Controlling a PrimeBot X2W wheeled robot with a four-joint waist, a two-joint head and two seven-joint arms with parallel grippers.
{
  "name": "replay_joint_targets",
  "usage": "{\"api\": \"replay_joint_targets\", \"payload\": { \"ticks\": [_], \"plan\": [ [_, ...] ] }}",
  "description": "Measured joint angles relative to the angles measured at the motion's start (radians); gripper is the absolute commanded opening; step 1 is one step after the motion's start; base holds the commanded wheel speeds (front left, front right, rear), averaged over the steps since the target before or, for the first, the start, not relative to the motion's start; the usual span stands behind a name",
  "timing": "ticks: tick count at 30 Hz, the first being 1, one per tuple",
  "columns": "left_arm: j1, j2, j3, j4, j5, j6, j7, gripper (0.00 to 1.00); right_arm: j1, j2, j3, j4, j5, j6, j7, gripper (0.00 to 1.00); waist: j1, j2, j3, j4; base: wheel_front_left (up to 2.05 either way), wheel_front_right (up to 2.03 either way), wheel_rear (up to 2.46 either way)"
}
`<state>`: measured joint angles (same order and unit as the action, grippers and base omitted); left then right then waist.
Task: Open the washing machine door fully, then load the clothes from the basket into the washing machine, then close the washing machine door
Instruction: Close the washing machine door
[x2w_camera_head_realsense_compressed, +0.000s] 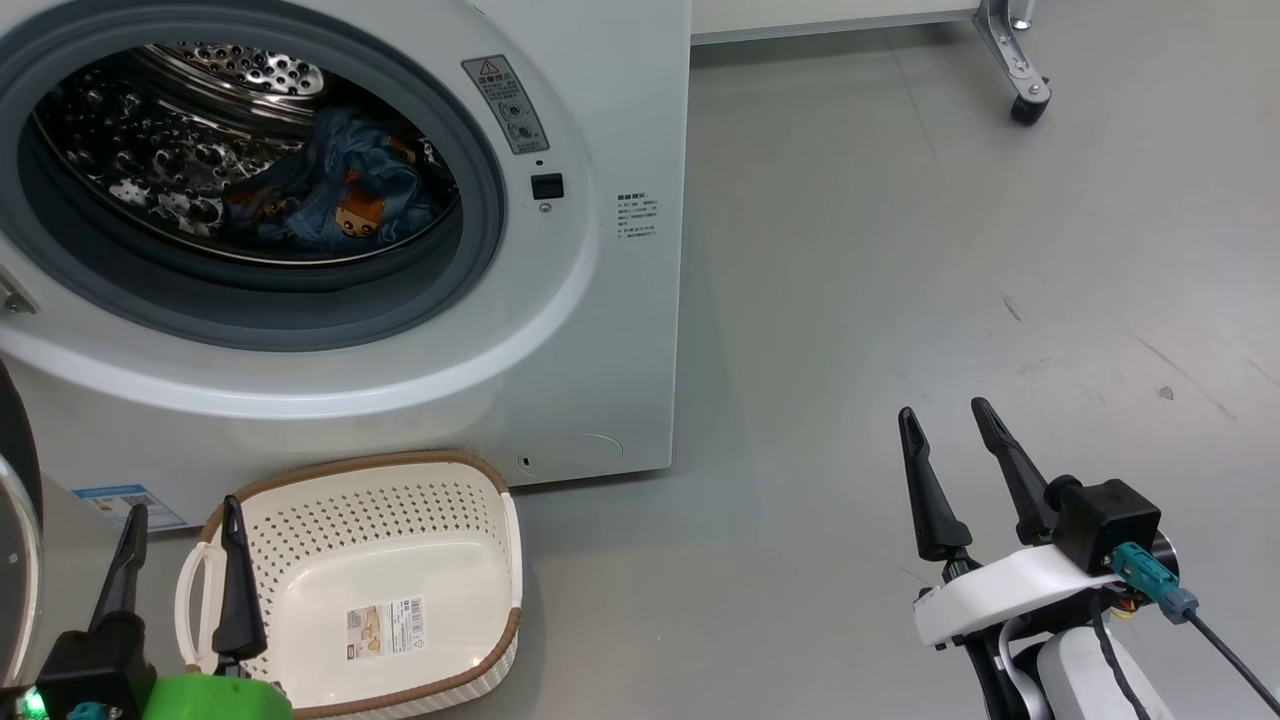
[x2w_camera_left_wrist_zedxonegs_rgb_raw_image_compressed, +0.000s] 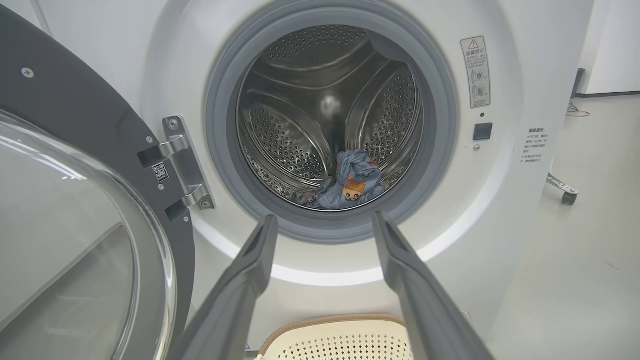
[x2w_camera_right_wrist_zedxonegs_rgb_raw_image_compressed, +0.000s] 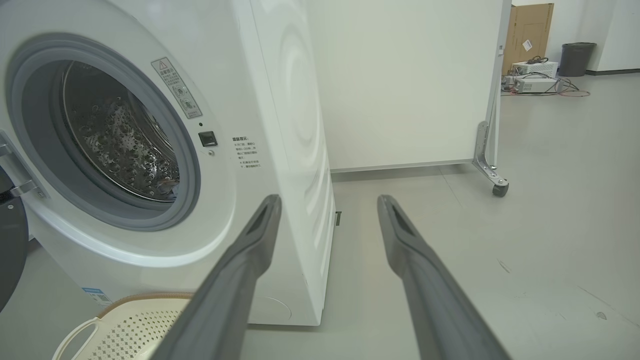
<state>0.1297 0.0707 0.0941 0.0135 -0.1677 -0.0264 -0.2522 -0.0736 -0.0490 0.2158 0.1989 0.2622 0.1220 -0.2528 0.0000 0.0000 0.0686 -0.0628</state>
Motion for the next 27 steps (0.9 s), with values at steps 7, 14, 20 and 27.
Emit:
{"api": "replay_joint_targets", "payload": {
  "ticks": [7, 14, 20, 27],
  "plan": [
    [0.0, -0.002, 0.001, -0.001, 0.0, -0.001, 0.0, 1.0, 0.0, 0.0, 0.0, 0.0, 0.0, 0.0, 0.0, 1.0, 0.0, 0.0, 0.001, 0.002, 0.0, 0.0, 0.0],
    [0.0, -0.005, 0.001, -0.001, 0.0, -0.001, 0.0, 1.0, 0.0, 0.0, 0.002, 0.0, 0.0, 0.0, 0.0, 1.0, 0.0, 0.0, -0.002, 0.004, 0.0, 0.0, 0.0],
    [0.0, -0.009, 0.002, -0.002, 0.0, -0.001, 0.0, 1.0, 0.0, 0.0, 0.004, 0.0, 0.0, 0.0, 0.0, 1.0, 0.0, 0.0, -0.004, 0.006, -0.06, 0.06, 0.0],
    [0.0, -0.013, 0.001, -0.002, 0.0, -0.008, 0.0, 1.0, 0.0, 0.0, 0.006, 0.0, 0.0, 0.0, 0.0, 1.0, 0.0, 0.0, -0.005, 0.006, -0.37, 0.23, 0.14]
  ]
}}
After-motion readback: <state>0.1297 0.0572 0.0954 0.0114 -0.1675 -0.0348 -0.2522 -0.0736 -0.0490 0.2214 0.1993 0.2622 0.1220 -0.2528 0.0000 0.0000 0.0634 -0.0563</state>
